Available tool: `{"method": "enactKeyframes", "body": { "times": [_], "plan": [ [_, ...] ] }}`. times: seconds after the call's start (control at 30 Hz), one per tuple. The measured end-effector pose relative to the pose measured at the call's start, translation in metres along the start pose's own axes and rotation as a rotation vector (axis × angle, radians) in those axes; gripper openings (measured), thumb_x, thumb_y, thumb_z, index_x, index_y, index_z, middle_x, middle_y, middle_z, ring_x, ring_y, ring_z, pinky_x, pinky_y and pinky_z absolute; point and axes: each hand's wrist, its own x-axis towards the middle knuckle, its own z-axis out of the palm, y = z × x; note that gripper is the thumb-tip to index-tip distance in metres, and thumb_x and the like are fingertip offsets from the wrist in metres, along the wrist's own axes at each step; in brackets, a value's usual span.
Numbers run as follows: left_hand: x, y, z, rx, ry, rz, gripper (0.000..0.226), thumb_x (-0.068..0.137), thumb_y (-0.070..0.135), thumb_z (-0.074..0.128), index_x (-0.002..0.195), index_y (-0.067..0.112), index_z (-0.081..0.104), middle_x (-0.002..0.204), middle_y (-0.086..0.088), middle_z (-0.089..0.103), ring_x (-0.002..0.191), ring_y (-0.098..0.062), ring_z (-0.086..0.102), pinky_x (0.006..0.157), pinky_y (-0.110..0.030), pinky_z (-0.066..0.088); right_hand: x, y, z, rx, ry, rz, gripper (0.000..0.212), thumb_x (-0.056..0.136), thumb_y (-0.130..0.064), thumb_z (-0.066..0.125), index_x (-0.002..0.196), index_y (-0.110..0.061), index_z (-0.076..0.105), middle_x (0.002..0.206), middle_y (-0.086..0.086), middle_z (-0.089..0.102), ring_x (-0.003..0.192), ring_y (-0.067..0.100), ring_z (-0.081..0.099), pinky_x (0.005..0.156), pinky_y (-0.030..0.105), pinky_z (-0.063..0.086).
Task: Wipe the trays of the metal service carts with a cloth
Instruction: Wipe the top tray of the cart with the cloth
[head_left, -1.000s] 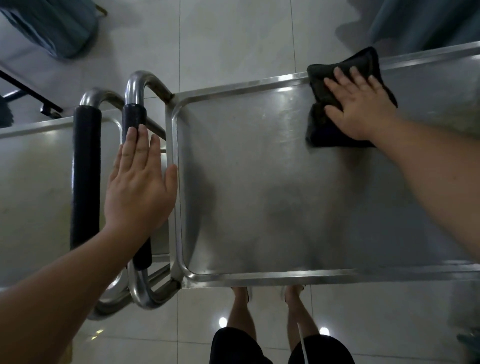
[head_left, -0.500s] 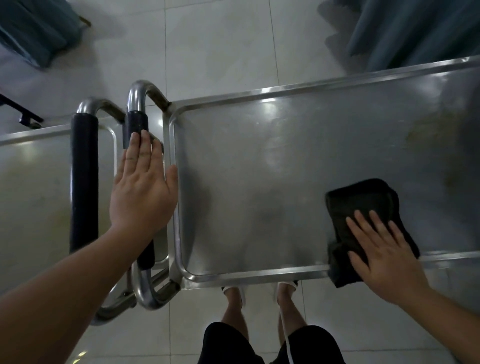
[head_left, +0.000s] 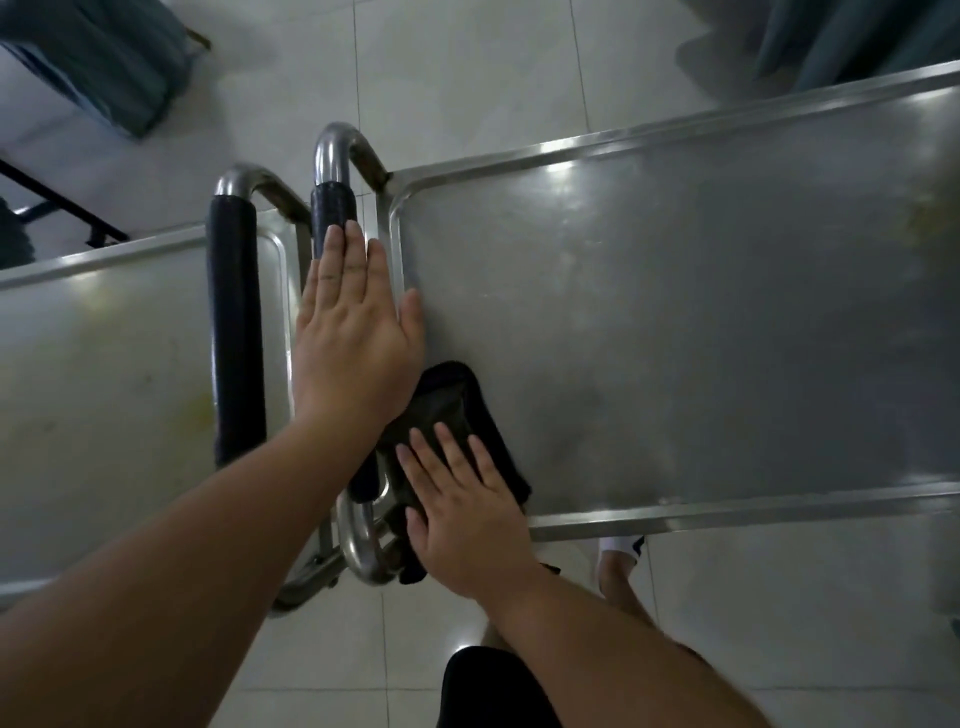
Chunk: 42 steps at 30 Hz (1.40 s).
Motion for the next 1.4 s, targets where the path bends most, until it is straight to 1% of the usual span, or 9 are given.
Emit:
{"method": "enactKeyframes", "body": {
  "times": [0.27, 0.5, 0.6, 0.7, 0.87, 1.0, 1.2, 1.27, 1.4],
  "plan": [
    [-0.002, -0.001, 0.002, -0.021, 0.005, 0.025, 0.076, 0.109, 0.060, 0.007, 0.169, 0.012, 0.008, 0.178, -0.003, -0.007, 0.161, -0.011, -0.017, 0.129, -0.034, -0.010, -0.019, 0.085, -0.029, -0.113, 0.005, -0.081, 0.065, 0.104, -0.050, 0.038, 0.165, -0.029, 0.030, 0.173, -0.006, 0.021, 0.162, 0.017, 0.008, 0.130, 0.049, 0.010],
    [-0.001, 0.000, 0.003, -0.050, 0.015, 0.015, 0.077, 0.109, 0.061, 0.006, 0.169, 0.013, 0.009, 0.178, -0.002, -0.006, 0.161, -0.010, -0.017, 0.128, -0.033, -0.011, -0.091, 0.281, -0.116, -0.129, 0.157, 0.609, 0.069, 0.100, -0.047, 0.034, 0.164, -0.022, 0.034, 0.170, 0.008, 0.031, 0.155, 0.035, 0.031, 0.124, 0.058, 0.023],
    [0.000, -0.001, 0.004, -0.051, 0.018, 0.013, 0.077, 0.109, 0.061, 0.006, 0.169, 0.014, 0.008, 0.178, -0.001, -0.006, 0.161, -0.010, -0.018, 0.128, -0.032, -0.012, -0.078, 0.291, -0.126, -0.053, 0.180, 0.943, 0.074, 0.100, -0.053, 0.021, 0.167, -0.021, 0.022, 0.175, 0.005, 0.017, 0.160, 0.031, 0.014, 0.127, 0.059, 0.011],
    [0.001, -0.002, 0.004, -0.063, 0.020, 0.012, 0.076, 0.109, 0.060, 0.007, 0.169, 0.014, 0.008, 0.178, -0.001, -0.006, 0.161, -0.009, -0.018, 0.128, -0.032, -0.013, -0.029, 0.244, -0.117, 0.010, 0.253, 1.080, 0.078, 0.098, -0.051, 0.022, 0.168, -0.018, 0.018, 0.176, 0.005, 0.013, 0.161, 0.032, 0.010, 0.128, 0.059, 0.008],
    [0.000, -0.001, 0.004, -0.054, 0.034, 0.015, 0.075, 0.110, 0.059, 0.008, 0.169, 0.012, 0.009, 0.178, -0.002, -0.006, 0.161, -0.010, -0.017, 0.127, -0.032, -0.013, 0.040, 0.107, -0.067, 0.004, 0.231, 0.839, 0.075, 0.102, -0.052, 0.029, 0.168, -0.016, 0.019, 0.175, 0.006, 0.014, 0.162, 0.031, 0.009, 0.128, 0.056, 0.005],
    [0.001, -0.002, 0.004, -0.051, 0.039, 0.014, 0.075, 0.110, 0.058, 0.008, 0.169, 0.012, 0.010, 0.178, -0.002, -0.005, 0.161, -0.010, -0.016, 0.126, -0.030, -0.016, 0.075, 0.006, -0.032, -0.037, 0.083, 0.280, 0.069, 0.107, -0.050, 0.026, 0.167, -0.017, 0.017, 0.175, 0.004, 0.015, 0.163, 0.027, 0.003, 0.129, 0.054, 0.003],
    [0.001, -0.001, 0.002, -0.036, 0.019, 0.024, 0.074, 0.110, 0.057, 0.008, 0.169, 0.012, 0.007, 0.178, -0.002, -0.007, 0.160, -0.010, -0.019, 0.124, -0.027, -0.020, 0.086, 0.057, -0.051, -0.185, -0.124, -0.236, 0.069, 0.106, -0.058, 0.019, 0.166, -0.025, 0.023, 0.174, -0.003, 0.016, 0.162, 0.019, 0.002, 0.130, 0.050, 0.001],
    [0.000, -0.002, 0.001, -0.039, 0.008, 0.030, 0.074, 0.110, 0.056, 0.009, 0.169, 0.012, 0.008, 0.178, -0.003, -0.007, 0.160, -0.010, -0.019, 0.126, -0.029, -0.018, 0.075, 0.103, -0.068, -0.215, -0.111, -0.208, 0.069, 0.103, -0.060, 0.025, 0.166, -0.030, 0.025, 0.174, -0.006, 0.017, 0.162, 0.018, 0.007, 0.130, 0.048, 0.001],
    [0.000, -0.003, 0.000, -0.053, -0.011, 0.031, 0.074, 0.109, 0.058, 0.008, 0.169, 0.013, 0.006, 0.177, 0.000, -0.008, 0.159, -0.008, -0.022, 0.125, -0.028, -0.020, 0.048, 0.213, -0.119, -0.250, 0.020, 0.205, 0.070, 0.100, -0.061, 0.027, 0.165, -0.034, 0.028, 0.172, -0.006, 0.026, 0.160, 0.018, 0.020, 0.129, 0.047, 0.009]
  ]
}}
